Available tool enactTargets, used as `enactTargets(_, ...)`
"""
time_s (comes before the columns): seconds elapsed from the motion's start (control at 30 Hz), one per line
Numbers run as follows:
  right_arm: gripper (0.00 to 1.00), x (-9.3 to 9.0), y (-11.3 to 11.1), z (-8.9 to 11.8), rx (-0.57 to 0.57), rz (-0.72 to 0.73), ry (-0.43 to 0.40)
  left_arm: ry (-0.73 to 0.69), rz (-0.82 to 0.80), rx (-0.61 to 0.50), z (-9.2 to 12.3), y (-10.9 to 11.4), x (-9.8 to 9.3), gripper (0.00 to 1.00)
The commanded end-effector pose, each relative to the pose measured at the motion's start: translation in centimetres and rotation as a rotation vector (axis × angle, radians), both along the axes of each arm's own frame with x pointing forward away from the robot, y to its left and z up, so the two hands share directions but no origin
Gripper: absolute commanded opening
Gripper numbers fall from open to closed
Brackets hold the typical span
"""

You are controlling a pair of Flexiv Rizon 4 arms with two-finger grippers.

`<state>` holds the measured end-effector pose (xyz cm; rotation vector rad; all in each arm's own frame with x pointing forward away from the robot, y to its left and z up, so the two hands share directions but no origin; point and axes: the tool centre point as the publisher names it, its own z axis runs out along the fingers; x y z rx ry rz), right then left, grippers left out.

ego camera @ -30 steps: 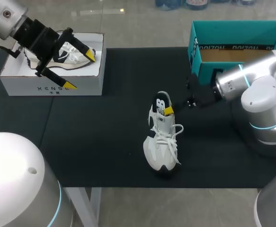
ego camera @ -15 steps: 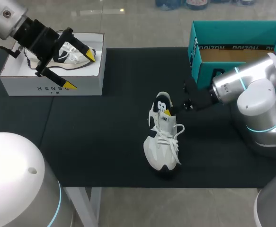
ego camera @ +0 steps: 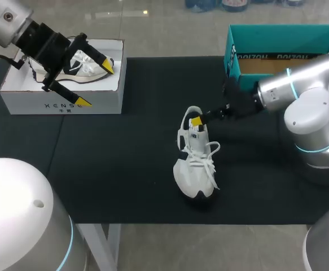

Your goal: Take the shoe out of the shoebox, open the shoe tongue, remove and reinsert the insole, then place the shoe into the shoebox

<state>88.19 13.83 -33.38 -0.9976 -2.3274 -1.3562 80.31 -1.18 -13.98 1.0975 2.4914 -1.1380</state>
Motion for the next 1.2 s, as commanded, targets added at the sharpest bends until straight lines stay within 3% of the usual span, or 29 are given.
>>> enactTargets(0.03,1.0,1.1,-0.2,1.0,-0.029,-0.05,-0.021,0.0,0.0,0.005,0.1,0.0,0.0,1.0)
enactTargets(0.13,1.0,1.6,-0.6,2.2,-0.033,-0.08,-0.046,0.0,0.0,0.005,0.1,0.0,0.0,1.0)
enactTargets(0.3,1.0,1.3,-0.9,2.3,-0.089,-0.144,-0.04,0.0,0.0,0.005,0.1,0.0,0.0,1.0)
enactTargets(0.47,1.0,0.6,-0.9,4.0,-0.266,-0.279,-0.051,0.0,0.0,0.005,0.1,0.0,0.0,1.0)
enactTargets(0.6,1.0,-0.4,-0.6,5.1,-0.459,-0.394,0.023,0.0,0.0,0.005,0.1,0.0,0.0,1.0)
enactTargets(0.7,1.0,-1.4,-1.0,5.3,-0.434,-0.425,0.06,0.0,0.0,0.005,0.1,0.0,0.0,1.0)
enactTargets(1.2,1.0,-1.4,-1.0,5.3,-0.434,-0.425,0.06,0.0,0.0,0.005,0.1,0.0,0.0,1.0)
